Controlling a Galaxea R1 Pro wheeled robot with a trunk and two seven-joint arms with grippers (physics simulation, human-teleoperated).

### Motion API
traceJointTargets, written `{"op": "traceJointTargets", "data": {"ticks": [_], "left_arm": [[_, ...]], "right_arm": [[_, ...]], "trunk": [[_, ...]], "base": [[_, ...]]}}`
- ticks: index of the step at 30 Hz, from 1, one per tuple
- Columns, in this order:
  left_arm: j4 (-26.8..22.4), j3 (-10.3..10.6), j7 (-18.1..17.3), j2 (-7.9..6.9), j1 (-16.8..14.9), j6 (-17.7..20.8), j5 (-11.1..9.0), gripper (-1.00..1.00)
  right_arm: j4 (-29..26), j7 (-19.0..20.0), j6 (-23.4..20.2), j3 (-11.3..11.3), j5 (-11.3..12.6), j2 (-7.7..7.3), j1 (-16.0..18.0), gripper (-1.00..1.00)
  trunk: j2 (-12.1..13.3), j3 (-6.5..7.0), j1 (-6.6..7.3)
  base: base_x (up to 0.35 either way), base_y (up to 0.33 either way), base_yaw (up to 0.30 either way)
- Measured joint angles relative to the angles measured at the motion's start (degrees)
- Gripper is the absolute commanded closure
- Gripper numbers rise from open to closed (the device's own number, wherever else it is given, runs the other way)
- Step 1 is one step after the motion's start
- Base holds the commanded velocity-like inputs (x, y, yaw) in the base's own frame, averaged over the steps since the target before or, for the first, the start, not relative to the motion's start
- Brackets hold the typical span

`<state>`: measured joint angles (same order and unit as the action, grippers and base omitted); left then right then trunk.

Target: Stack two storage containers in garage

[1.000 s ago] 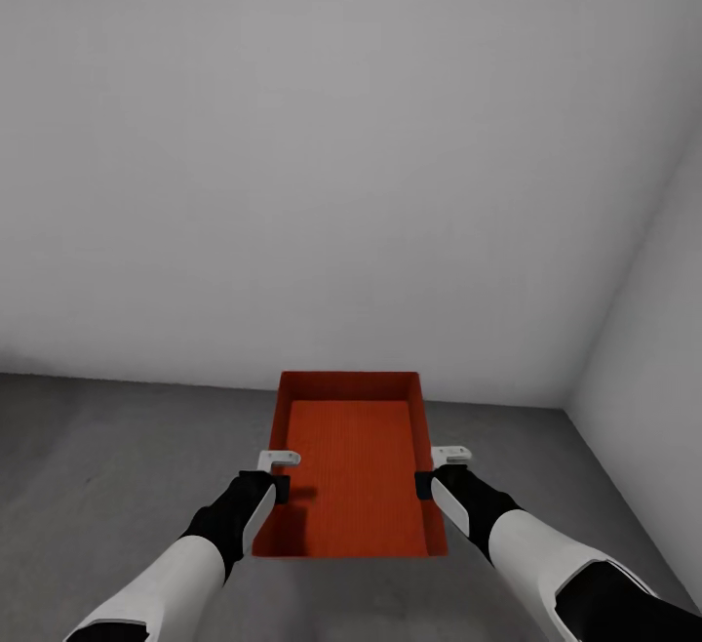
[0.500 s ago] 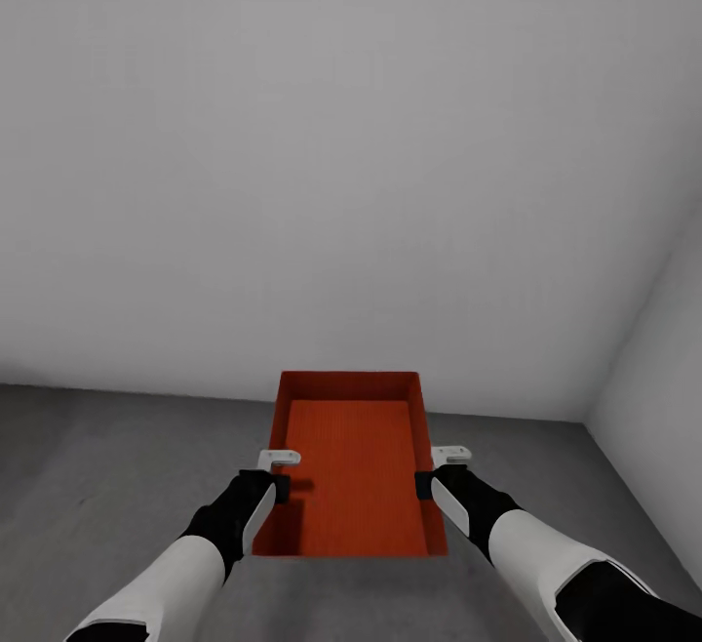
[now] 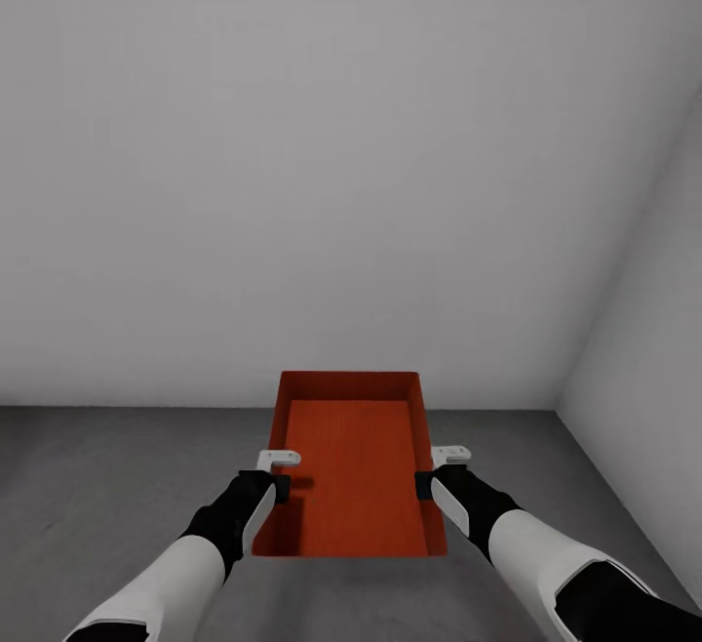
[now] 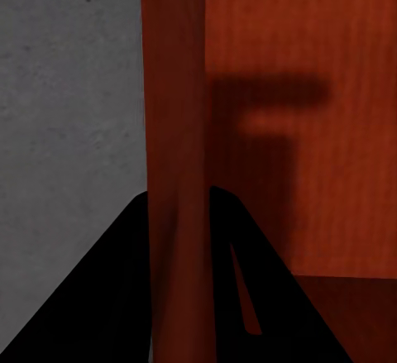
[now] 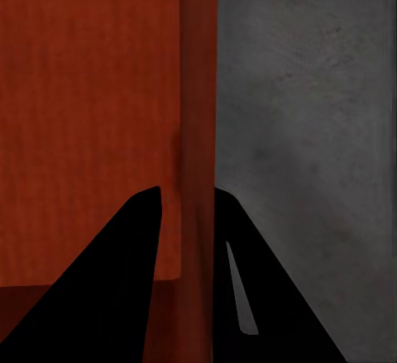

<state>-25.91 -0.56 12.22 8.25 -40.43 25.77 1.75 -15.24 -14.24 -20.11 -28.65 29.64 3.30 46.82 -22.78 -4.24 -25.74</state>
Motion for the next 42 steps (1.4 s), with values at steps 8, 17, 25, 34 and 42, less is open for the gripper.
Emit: {"op": "traceJointTargets", "data": {"ticks": [8,17,25,34,42], "left_arm": [[0.1,0.0,0.0,-0.02,0.0,-0.1,-0.1,1.0],[0.0,0.0,0.0,0.0,0.0,-0.1,0.0,1.0],[0.0,0.0,0.0,-0.01,0.0,-0.1,-0.1,1.0],[0.0,0.1,0.1,0.0,0.0,0.0,-0.1,1.0],[0.1,-0.1,-0.2,-0.01,0.0,-0.2,0.1,1.0]], "right_arm": [[0.0,0.0,0.0,0.0,-0.1,0.03,0.0,1.0],[0.0,0.0,0.1,0.0,0.0,0.01,0.0,1.0],[0.0,0.0,0.1,0.0,-0.1,0.02,0.0,1.0],[0.0,0.0,0.1,0.0,0.0,0.0,0.0,1.0],[0.0,0.0,0.1,0.0,-0.1,0.01,0.0,1.0]], "trunk": [[0.0,0.0,0.0],[0.0,0.0,0.0],[0.0,0.0,0.0],[0.0,0.0,0.0],[0.0,0.0,0.0]], "base": [[0.0,0.0,-0.025],[0.0,0.0,0.0],[0.0,0.0,0.0],[0.0,0.0,0.0],[0.0,0.0,0.0]]}}
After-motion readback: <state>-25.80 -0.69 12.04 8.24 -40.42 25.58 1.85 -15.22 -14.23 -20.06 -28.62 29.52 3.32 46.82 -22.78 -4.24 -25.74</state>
